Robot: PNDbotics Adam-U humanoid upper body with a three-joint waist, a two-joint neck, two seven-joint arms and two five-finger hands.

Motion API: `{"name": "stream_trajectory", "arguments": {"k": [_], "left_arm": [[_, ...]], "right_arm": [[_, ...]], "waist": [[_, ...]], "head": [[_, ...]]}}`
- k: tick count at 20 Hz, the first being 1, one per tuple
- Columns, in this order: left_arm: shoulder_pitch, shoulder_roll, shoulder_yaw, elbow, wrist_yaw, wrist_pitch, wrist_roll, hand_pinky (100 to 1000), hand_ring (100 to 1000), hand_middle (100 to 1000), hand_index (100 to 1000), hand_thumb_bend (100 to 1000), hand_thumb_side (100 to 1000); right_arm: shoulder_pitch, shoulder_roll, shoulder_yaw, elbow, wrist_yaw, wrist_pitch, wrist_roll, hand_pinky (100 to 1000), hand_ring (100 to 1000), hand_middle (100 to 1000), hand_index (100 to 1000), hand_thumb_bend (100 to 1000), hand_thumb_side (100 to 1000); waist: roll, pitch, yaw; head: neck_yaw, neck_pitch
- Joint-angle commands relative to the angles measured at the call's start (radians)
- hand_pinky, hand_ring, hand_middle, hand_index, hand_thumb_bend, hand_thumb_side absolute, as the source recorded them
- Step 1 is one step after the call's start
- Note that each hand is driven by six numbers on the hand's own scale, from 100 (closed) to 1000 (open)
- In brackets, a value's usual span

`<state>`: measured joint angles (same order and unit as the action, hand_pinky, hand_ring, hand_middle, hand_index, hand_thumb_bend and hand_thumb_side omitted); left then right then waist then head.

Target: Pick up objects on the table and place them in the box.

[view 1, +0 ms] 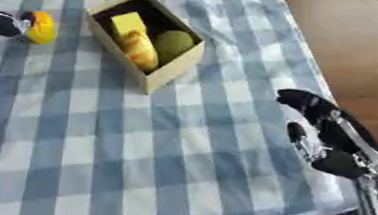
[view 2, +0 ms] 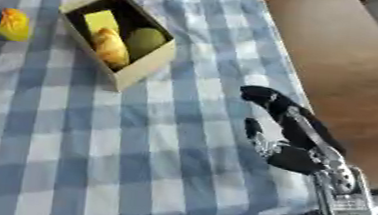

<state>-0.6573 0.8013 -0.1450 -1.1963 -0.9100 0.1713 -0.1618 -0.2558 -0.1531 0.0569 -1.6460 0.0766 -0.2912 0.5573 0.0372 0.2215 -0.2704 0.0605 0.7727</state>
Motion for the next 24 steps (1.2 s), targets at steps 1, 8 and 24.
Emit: {"name": "stream_trajectory", "arguments": {"k": [1, 8, 24], "left_arm": [[-0.025, 0.017, 0.03, 0.059, 0.012, 0.022, 0.068, 688, 628, 752, 862, 219, 411], [-0.034, -0.011, 0.038, 0.153, 0.063, 0.035, 0.156, 686, 623, 751, 863, 189, 514], [-0.035, -0.046, 0.032, 0.218, 0.127, 0.091, 0.198, 681, 615, 756, 871, 174, 601]], "right_arm": [[-0.015, -0.011, -0.002, -0.009, -0.007, -0.003, -0.002, 1000, 911, 878, 908, 100, 361], [-0.025, -0.01, 0.003, -0.006, -0.011, -0.006, 0.0, 1000, 911, 878, 908, 100, 365], [-0.045, -0.014, 0.006, 0.004, -0.014, -0.016, -0.002, 1000, 911, 876, 909, 100, 364]], "waist": [[-0.015, 0.003, -0.006], [-0.02, 0.019, -0.032], [-0.03, 0.048, -0.068]], "head": [[0.006, -0.004], [0.027, -0.022], [0.121, -0.064]]}}
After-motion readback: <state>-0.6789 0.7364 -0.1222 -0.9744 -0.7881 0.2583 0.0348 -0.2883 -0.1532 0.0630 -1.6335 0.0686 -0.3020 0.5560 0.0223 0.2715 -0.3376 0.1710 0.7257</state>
